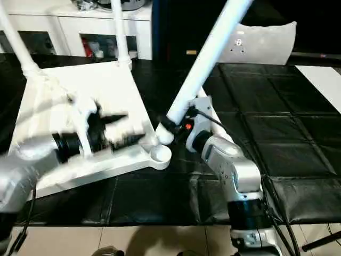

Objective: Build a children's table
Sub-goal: Pick table leg, then insert table leg to table base

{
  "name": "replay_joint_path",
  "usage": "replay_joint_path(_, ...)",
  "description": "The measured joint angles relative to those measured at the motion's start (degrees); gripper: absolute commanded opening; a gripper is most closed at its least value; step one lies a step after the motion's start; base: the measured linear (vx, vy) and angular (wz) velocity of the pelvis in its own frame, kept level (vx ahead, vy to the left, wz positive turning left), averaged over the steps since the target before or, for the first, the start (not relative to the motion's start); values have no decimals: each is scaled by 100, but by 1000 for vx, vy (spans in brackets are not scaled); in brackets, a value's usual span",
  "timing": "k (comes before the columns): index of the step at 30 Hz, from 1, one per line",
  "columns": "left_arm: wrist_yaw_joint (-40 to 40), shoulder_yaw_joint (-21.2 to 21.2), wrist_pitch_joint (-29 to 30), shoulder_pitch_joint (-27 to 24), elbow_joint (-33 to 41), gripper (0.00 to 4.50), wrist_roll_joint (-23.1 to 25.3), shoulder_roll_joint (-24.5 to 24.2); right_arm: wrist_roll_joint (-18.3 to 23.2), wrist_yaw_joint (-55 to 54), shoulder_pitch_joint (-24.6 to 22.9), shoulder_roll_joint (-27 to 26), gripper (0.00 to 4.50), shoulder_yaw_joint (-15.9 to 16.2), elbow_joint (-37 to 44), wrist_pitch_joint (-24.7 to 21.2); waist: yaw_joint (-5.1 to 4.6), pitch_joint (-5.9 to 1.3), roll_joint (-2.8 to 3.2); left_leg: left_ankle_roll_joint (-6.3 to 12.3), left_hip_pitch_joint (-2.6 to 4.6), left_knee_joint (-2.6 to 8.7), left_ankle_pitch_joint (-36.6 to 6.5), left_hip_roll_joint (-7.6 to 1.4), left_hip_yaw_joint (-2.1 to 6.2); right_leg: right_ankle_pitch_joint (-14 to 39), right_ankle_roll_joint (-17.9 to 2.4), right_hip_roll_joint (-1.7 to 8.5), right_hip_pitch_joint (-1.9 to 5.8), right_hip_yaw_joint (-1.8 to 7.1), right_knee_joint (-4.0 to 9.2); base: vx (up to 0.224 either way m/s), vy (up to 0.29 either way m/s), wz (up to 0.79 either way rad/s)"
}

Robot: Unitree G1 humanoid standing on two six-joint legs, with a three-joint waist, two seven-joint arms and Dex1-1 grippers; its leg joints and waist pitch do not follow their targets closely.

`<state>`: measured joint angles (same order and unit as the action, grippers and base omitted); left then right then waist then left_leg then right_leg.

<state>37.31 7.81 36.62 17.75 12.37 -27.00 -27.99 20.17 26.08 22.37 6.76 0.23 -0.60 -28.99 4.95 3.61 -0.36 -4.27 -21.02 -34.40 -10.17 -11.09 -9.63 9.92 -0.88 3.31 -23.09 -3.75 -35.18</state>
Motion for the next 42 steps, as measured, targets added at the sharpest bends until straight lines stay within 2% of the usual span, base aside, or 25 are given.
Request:
replay_joint_path(2, 9, 58, -121, -49, -11, 450, 113, -19, -349, -113, -180, 48, 191, 226, 23, 398, 9, 0, 0, 0, -2, 0, 0, 0, 0, 1, 2, 0, 0, 0, 3, 0, 0, 0)
replay_joint_path(3, 15, 99, -163, -70, -19, 450, 153, -40, -457, -142, -220, 112, 191, 336, 23, 380, 10, 0, 0, 0, -2, -1, 0, 2, 0, 1, 2, 1, 1, 1, 3, 0, 0, 0)
replay_joint_path(5, 80, 231, -276, -108, -76, 450, 312, -101, -451, -221, -225, 178, 191, 399, 60, -260, 4, -1, -5, 0, 1, -1, 0, 3, -1, 1, 2, 1, 3, 3, 3, 0, 0, 0)
replay_joint_path(7, 121, 310, -372, -138, -157, 450, 423, -121, -396, -222, -238, 181, 190, 405, 60, -519, 0, -1, -4, 0, 1, 0, 0, 3, -1, 1, 2, 0, 0, 4, 3, 0, 0, 0)
replay_joint_path(10, 224, 470, -464, -140, -236, 450, 567, -171, -341, -94, -239, 258, 190, 455, 72, -580, 2, -2, -6, 0, 2, 2, 0, 2, -1, 1, 2, 0, 1, 3, 1, 0, 0, 0)
replay_joint_path(13, 460, 655, -548, -139, -238, 450, 660, -232, -304, 104, -239, 313, 190, 476, 70, -421, 0, -5, -12, 0, 0, 2, 0, 2, -3, 2, 3, 1, 0, 4, 3, 0, 0, 0)
replay_joint_path(14, 559, 748, -615, -128, -278, 422, 702, -232, -307, 195, -238, 379, 190, 492, 70, -354, 5, -7, -16, 1, 0, 2, 0, 2, -3, 3, 4, 1, 1, 4, 5, 0, 0, 0)
replay_joint_path(18, 788, 1005, -831, 11, -691, 409, 961, -304, -304, 488, -236, 563, 190, 608, 76, -298, -4, -7, -21, 0, 0, 2, 0, 1, -4, 3, 5, 0, 0, 5, 4, 0, 0, 0)
replay_joint_path(19, 852, 1061, -903, 56, -775, 381, 1046, -360, -303, 544, -236, 566, 190, 644, 105, -299, -5, -7, -21, 0, 0, 5, 0, 1, -4, 3, 5, 0, -2, 5, 4, 0, 0, 0)
replay_joint_path(21, 992, 1121, -1082, 103, -888, 375, 1176, -425, -294, 653, -236, 564, 190, 708, 221, -289, -28, -8, -15, 0, 2, 7, 0, 1, -4, 3, 5, 0, -2, 6, 4, 0, 0, 0)
replay_joint_path(24, 1084, 1152, -1153, 141, -1120, 354, 1265, -446, -266, 818, -236, 573, 190, 749, 291, -153, -31, -9, -17, 0, 0, 7, 0, 1, -4, 3, 5, 0, -2, 5, 6, 0, 0, 0)
replay_joint_path(25, 1091, 1151, -1142, 142, -1178, 331, 1282, -457, -265, 841, -236, 572, 190, 783, 306, -136, -32, -9, -17, 1, 0, 7, 0, 1, -4, 3, 5, 0, -2, 5, 5, 0, 0, 0)
replay_joint_path(28, 1128, 1156, -1114, 294, -1410, 326, 1324, -404, -212, 927, -236, 568, 190, 810, 305, -132, -16, -9, -19, 1, 0, 7, 0, 2, -5, 3, 4, 0, -1, 5, 5, 0, 0, 0)
replay_joint_path(29, 1131, 1154, -1142, 341, -1506, 289, 1335, -386, -170, 944, -236, 545, 190, 812, 307, -131, -4, -9, -19, 1, 2, 7, 0, 2, -5, 3, 4, 1, -1, 6, 5, 0, 0, 0)
replay_joint_path(32, 1181, 1155, -1174, 391, -1833, 280, 1406, -303, -76, 964, -235, 490, 190, 767, 296, -131, -1, -10, -15, 1, 2, 6, 0, 3, -5, 3, 4, 1, 0, 6, 5, 0, 0, 0)
replay_joint_path(35, 1177, 1133, -1164, 390, -1918, 240, 1427, -275, -56, 1005, -232, 504, 190, 747, 279, -129, 0, -10, -15, 0, 1, 7, 0, 2, -4, 2, 4, 1, 0, 5, 5, 0, 0, 0)
replay_joint_path(42, 1384, 1132, -1334, 357, -1914, 194, 1483, -306, -231, 1086, -198, 589, 190, 910, 179, 50, -1, -10, -15, 0, 1, 7, 0, 2, -5, 2, 3, 1, -1, 5, 5, 0, 0, 0)
